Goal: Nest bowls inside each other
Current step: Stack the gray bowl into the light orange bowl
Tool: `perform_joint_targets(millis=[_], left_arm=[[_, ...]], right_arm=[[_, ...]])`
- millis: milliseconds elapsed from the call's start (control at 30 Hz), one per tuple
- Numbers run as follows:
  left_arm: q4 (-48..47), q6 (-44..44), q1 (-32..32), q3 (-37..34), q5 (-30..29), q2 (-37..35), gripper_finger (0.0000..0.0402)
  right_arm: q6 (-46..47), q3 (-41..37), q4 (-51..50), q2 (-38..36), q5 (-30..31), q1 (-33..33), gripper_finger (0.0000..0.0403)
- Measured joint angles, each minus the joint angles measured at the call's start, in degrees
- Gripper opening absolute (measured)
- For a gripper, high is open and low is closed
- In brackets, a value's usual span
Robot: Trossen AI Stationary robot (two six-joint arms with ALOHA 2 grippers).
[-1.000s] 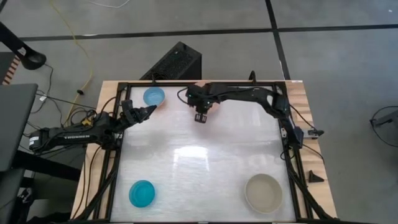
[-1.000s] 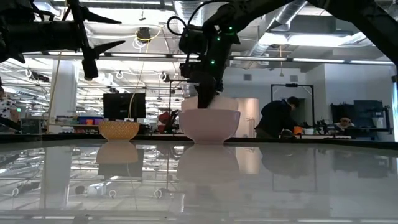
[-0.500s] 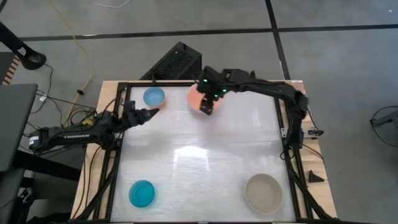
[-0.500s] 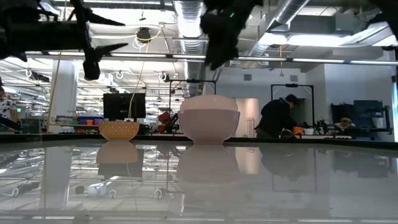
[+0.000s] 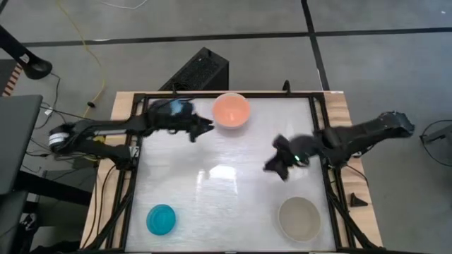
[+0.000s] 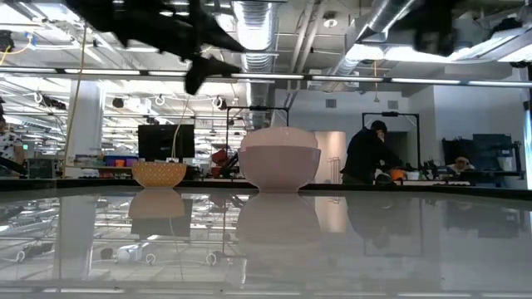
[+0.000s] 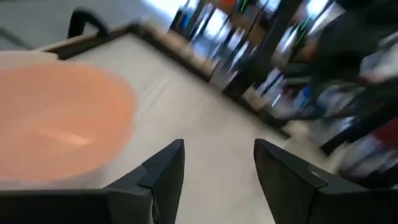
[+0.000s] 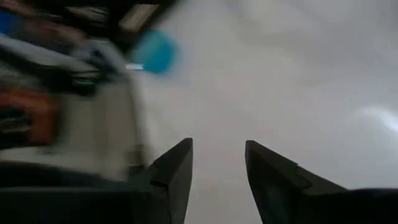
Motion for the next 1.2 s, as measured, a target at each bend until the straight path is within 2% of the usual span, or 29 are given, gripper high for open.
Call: perform_joint_targets(millis=[100, 267, 433, 533, 667, 767, 867, 1033, 1200], left_arm=[[-8.7, 7.3, 2.2, 9.8, 0.5, 8.9, 0.0183], [-21.6, 15.5, 5.9, 24.1, -1.6, 20.6, 0.0183], [-32.4, 20.0, 8.1, 36.7, -4.0, 29.2, 0.0183], [-37.5, 24.0, 7.7, 43.0, -6.3, 32.8, 0.0183], [-45.2, 28.0, 6.5, 49.1, -11.0, 37.7, 0.0182], [-48.4, 29.9, 5.6, 50.8, -12.6, 40.6, 0.0171], [-49.7, 30.5, 5.2, 51.2, -14.9, 42.4, 0.0133], [-48.5, 30.0, 5.1, 51.2, -15.4, 42.9, 0.0021], [-46.6, 29.4, 5.4, 51.3, -17.3, 42.8, 0.0007]], right_arm=[[6.0, -4.4, 5.1, -1.3, 3.9, 10.0, 0.0171], [14.4, -4.5, 5.4, 3.8, 9.8, 25.1, 0.0169], [23.6, -4.5, 8.8, 11.8, 10.1, 36.5, 0.0168], [27.8, -3.2, 9.5, 16.4, 10.0, 41.3, 0.0168], [31.7, -0.7, 8.9, 22.7, 9.9, 45.1, 0.0168], [33.6, 0.9, 8.6, 27.4, 9.3, 46.6, 0.0168], [35.3, 2.7, 7.9, 31.2, 9.2, 47.4, 0.0168], [37.6, 4.5, 7.2, 36.0, 8.0, 47.7, 0.0168], [39.7, 5.0, 7.5, 39.5, 4.3, 47.7, 0.0161]])
